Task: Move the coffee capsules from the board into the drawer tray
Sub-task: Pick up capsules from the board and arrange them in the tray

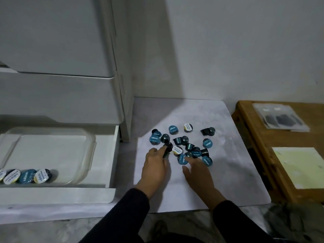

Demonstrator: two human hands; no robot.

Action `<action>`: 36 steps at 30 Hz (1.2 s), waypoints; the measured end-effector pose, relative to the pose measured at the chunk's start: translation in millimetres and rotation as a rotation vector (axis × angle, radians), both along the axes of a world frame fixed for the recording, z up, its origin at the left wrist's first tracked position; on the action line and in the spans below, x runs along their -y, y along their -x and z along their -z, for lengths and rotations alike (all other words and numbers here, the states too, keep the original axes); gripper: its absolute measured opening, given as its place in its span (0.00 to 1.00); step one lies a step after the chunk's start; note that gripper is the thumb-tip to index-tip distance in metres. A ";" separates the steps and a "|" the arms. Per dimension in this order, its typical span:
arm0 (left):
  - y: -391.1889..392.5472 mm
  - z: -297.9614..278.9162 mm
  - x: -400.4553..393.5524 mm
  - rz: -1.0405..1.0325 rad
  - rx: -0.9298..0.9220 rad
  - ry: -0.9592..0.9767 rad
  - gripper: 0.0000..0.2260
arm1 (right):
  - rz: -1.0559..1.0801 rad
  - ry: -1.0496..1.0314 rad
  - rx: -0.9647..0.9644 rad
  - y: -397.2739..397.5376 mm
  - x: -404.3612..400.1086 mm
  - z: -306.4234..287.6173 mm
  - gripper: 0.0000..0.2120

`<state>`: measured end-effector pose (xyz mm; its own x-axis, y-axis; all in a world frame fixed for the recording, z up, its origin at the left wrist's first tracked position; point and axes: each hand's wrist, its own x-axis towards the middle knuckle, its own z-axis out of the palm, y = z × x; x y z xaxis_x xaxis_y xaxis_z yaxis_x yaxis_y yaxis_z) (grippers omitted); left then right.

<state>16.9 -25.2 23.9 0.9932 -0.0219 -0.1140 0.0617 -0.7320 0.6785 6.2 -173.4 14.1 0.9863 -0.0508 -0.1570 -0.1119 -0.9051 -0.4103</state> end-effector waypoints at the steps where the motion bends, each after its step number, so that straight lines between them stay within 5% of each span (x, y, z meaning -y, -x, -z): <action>1: -4.1 3.0 1.2 -0.001 -0.012 0.006 0.19 | -0.006 -0.009 0.019 -3.0 0.6 2.5 0.18; 14: -11.4 22.1 8.9 -0.212 -0.105 0.195 0.05 | 0.041 -0.213 0.071 -22.6 7.3 20.9 0.10; 23: -5.0 9.0 10.7 -0.287 -0.106 0.331 0.10 | 0.055 -0.356 0.089 -22.3 10.7 12.3 0.10; 28: -14.4 -11.4 4.5 -0.300 -0.033 0.388 0.11 | 0.109 -0.475 0.165 -31.4 11.7 -15.4 0.10; 32: -22.7 -45.5 -8.6 -0.257 0.037 0.439 0.11 | 0.197 -0.711 0.050 -44.1 6.6 -58.0 0.11; 36: -25.5 -83.8 -36.6 -0.205 0.101 0.437 0.11 | 0.097 -0.746 0.034 -50.9 -11.5 -99.7 0.14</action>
